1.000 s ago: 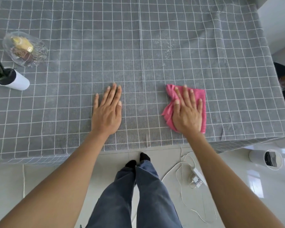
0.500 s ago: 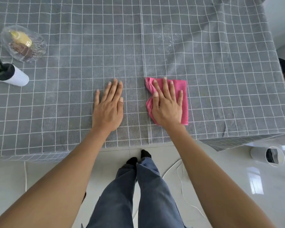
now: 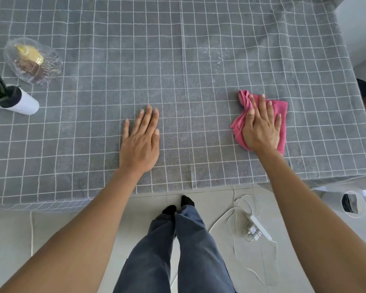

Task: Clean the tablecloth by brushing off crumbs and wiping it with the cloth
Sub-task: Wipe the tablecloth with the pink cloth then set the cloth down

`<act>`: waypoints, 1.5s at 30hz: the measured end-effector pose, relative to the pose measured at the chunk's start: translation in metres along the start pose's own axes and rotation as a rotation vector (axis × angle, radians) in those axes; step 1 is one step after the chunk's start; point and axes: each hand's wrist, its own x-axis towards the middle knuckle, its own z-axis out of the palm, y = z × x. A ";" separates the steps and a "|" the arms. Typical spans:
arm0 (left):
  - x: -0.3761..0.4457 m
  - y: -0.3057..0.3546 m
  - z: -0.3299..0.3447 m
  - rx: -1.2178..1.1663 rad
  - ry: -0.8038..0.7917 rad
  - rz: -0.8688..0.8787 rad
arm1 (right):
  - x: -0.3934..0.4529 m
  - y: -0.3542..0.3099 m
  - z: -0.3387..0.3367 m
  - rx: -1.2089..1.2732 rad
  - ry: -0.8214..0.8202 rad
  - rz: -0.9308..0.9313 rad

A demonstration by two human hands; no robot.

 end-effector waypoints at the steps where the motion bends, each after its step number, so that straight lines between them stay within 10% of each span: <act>1: 0.000 0.000 0.000 0.003 0.001 -0.004 | -0.001 -0.003 0.001 0.010 0.001 0.020; 17: 0.000 0.002 0.001 -0.007 0.016 0.003 | -0.059 -0.082 0.034 -0.004 -0.099 -0.441; 27: 0.001 -0.001 0.003 0.016 -0.008 0.001 | -0.001 0.016 -0.005 -0.021 -0.002 -0.062; 45: 0.066 0.019 -0.005 -0.041 -0.025 -0.046 | 0.011 -0.008 -0.002 0.096 0.039 0.044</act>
